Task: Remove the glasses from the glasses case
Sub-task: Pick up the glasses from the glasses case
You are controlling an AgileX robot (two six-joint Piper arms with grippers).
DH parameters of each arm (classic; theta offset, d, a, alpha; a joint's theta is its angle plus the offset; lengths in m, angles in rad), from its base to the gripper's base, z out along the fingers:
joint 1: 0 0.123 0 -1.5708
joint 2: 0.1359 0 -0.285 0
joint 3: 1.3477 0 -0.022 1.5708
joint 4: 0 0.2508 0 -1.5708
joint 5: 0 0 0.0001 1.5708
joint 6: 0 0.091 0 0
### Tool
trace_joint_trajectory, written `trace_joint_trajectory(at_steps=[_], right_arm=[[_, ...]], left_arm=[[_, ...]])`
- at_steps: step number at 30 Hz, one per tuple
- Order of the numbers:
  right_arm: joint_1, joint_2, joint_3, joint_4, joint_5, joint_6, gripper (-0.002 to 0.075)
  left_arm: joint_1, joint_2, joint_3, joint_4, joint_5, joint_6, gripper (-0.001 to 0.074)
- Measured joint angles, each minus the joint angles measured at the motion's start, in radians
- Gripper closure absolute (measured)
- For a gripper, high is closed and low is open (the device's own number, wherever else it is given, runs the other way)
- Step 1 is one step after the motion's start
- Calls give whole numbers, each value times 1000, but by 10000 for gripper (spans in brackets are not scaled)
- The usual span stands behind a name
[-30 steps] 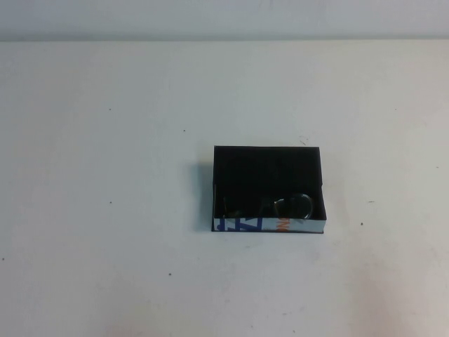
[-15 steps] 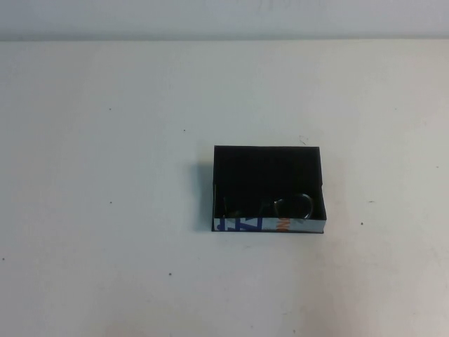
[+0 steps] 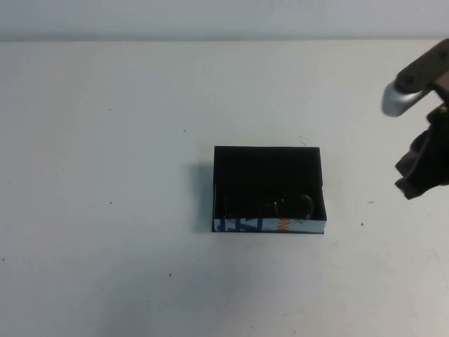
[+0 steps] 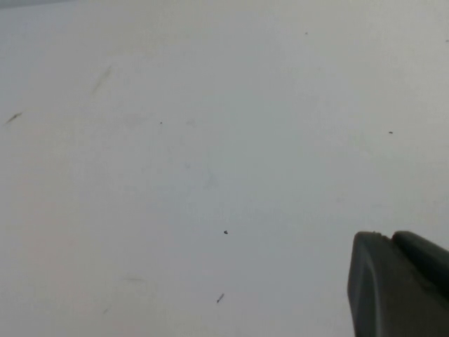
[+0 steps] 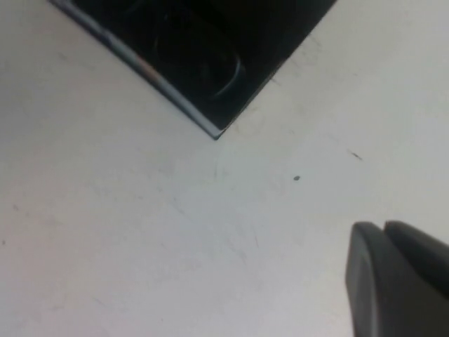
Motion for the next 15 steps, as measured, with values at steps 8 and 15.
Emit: trace_joint_trajectory(at_steps=[8, 15], right_arm=[[76, 178, -88, 11, 78, -312, 743], [124, 307, -199, 73, 142, -464, 654]], left_arm=[[0, 0, 0, 0, 0, 0, 740], [0, 0, 0, 0, 0, 0, 740]])
